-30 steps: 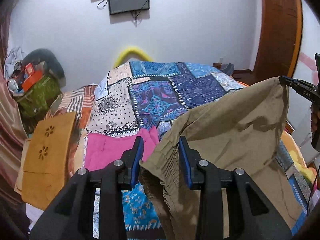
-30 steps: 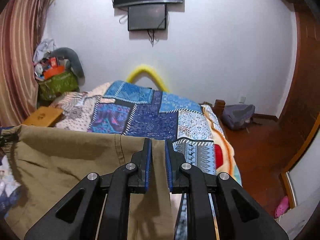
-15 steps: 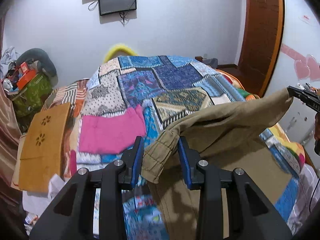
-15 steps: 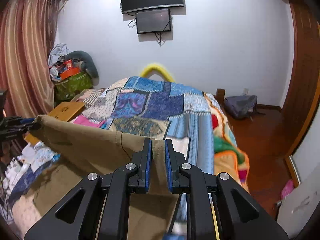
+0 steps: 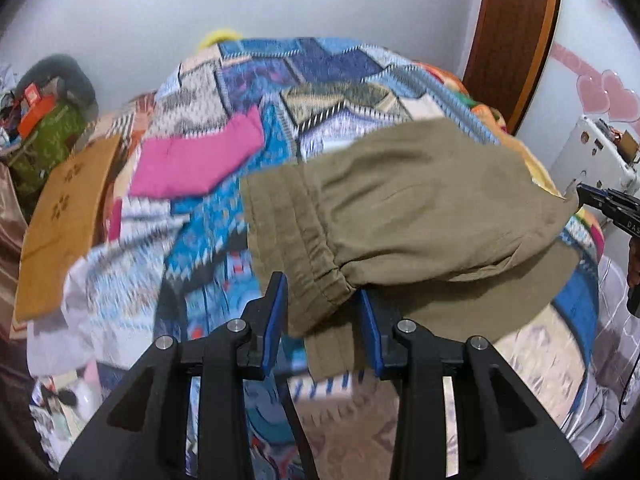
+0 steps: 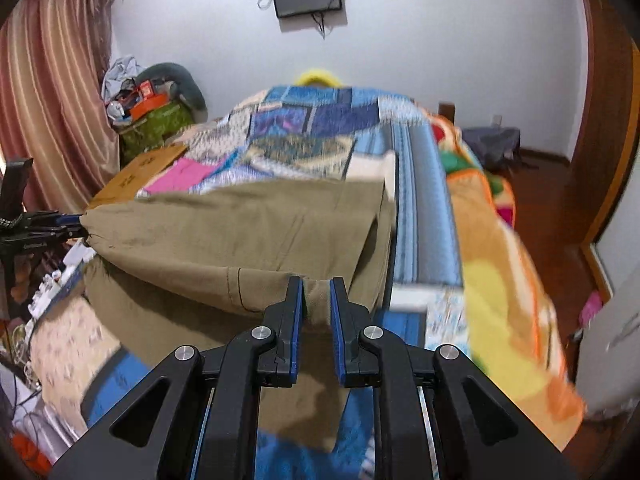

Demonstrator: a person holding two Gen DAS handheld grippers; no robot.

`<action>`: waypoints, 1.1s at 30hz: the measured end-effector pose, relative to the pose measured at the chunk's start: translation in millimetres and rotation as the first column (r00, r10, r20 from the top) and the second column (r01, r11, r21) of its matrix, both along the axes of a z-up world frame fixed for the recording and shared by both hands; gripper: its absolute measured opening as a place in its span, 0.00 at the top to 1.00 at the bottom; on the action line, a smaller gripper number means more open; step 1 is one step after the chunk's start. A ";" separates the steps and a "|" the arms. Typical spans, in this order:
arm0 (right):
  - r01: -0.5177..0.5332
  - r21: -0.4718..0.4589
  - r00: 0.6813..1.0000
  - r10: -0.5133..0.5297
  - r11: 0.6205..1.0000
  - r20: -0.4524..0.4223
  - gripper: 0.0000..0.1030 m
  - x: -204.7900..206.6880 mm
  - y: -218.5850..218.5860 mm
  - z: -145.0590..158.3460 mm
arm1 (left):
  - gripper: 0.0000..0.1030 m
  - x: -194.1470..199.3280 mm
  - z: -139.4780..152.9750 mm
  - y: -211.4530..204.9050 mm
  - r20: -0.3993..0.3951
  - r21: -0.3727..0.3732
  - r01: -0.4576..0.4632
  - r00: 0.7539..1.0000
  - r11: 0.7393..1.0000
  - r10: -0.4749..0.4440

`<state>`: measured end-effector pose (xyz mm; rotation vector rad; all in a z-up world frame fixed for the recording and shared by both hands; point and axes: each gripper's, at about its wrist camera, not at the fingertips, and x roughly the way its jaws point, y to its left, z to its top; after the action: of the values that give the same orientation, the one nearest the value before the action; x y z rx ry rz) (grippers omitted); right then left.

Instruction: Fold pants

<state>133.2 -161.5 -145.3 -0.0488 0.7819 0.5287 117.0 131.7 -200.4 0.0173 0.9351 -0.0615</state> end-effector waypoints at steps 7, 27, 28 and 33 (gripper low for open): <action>0.020 -0.037 0.991 -0.024 0.999 -0.133 0.85 -19.2 -6.0 -28.5 | 0.60 -22.2 -12.4 16.2 -0.051 -0.064 -0.084 0.995 0.994 0.081; -0.278 -0.066 0.960 0.275 0.958 -0.044 0.61 -45.1 85.7 -1.9 | 0.44 -1.7 21.7 -73.7 -0.059 0.057 0.187 0.981 0.981 -0.183; -0.294 -0.074 0.955 0.291 0.953 -0.057 0.61 -46.0 91.4 -6.8 | 0.44 -0.8 16.3 -78.4 -0.072 0.067 0.205 0.977 0.976 -0.200; -0.340 -0.130 0.940 0.330 0.931 -0.089 0.61 -45.6 110.4 -28.3 | 0.41 4.4 -5.8 -89.6 -0.113 0.104 0.262 0.962 0.960 -0.250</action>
<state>87.7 -51.1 -173.6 -0.3045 0.8810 0.8009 121.4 42.1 -206.2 0.2473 1.0310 -0.2495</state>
